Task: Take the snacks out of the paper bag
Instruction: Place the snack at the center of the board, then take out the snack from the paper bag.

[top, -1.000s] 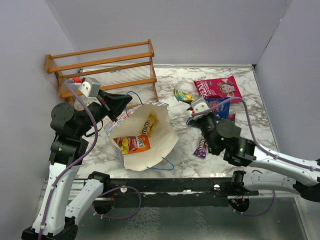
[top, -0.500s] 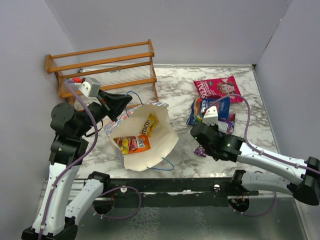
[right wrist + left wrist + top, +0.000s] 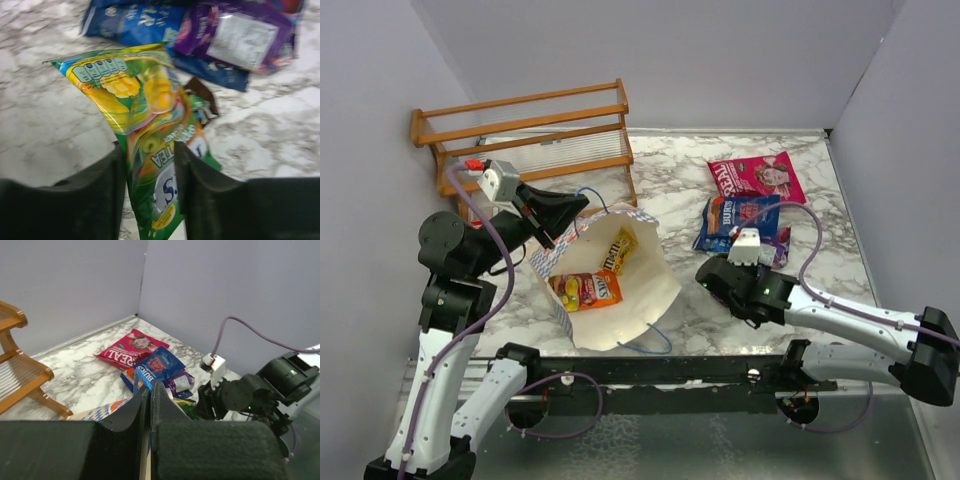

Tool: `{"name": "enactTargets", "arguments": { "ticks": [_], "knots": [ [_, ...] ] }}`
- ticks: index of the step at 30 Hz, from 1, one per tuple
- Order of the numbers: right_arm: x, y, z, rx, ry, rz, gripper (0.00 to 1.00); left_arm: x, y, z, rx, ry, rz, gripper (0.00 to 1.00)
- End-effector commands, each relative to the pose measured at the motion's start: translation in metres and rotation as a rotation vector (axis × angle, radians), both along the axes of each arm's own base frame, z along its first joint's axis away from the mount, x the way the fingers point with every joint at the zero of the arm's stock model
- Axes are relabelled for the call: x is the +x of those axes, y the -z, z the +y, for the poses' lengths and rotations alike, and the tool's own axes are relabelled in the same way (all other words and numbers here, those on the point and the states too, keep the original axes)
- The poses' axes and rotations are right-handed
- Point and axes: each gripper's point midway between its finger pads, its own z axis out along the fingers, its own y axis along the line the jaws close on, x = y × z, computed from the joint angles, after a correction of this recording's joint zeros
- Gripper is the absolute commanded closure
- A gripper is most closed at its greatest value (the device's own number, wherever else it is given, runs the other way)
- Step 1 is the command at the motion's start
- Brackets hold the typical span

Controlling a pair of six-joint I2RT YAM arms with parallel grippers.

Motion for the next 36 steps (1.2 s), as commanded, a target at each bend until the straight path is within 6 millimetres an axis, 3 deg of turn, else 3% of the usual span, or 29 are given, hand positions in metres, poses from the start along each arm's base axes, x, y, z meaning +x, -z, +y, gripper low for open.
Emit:
{"name": "enactTargets", "arguments": {
  "ticks": [1, 4, 6, 9, 10, 12, 15, 20, 29, 36],
  "knots": [
    [0.004, -0.013, 0.050, 0.203, -0.236, -0.058, 0.52, -0.030, -0.009, -0.012, 0.000, 0.144, -0.096, 1.00],
    [0.008, -0.064, 0.067, 0.272, -0.415, -0.213, 0.42, -0.034, 0.001, -0.012, 0.008, 0.156, -0.103, 1.00],
    [-0.002, -0.110, 0.085, 0.276, -0.660, -0.344, 0.36, -0.035, 0.008, -0.013, 0.007, 0.168, -0.101, 1.00],
    [-0.036, -0.179, 0.105, 0.289, -1.015, -0.592, 0.26, -0.039, 0.018, -0.016, 0.006, 0.196, -0.112, 1.00],
    [-0.050, -0.195, 0.111, 0.278, -1.138, -0.674, 0.25, -0.040, 0.020, -0.016, 0.005, 0.198, -0.112, 1.00],
    [-0.088, -0.207, 0.126, 0.241, -1.426, -0.777, 0.22, -0.043, 0.022, -0.016, 0.003, 0.208, -0.121, 1.00],
    [-0.115, -0.198, 0.149, 0.206, -1.690, -0.766, 0.22, -0.049, 0.021, -0.017, -0.008, 0.229, -0.140, 1.00],
    [-0.121, -0.164, 0.184, 0.164, -1.901, -0.601, 0.24, -0.056, 0.021, -0.018, -0.015, 0.246, -0.142, 1.00],
    [-0.125, -0.121, 0.217, -0.104, -1.931, -0.608, 0.25, -0.052, 0.015, -0.015, -0.023, 0.212, -0.136, 1.00],
    [-0.113, -0.072, 0.258, -0.364, -1.889, -0.535, 0.33, -0.051, 0.007, -0.014, -0.029, 0.200, -0.148, 1.00]
  ]
}}
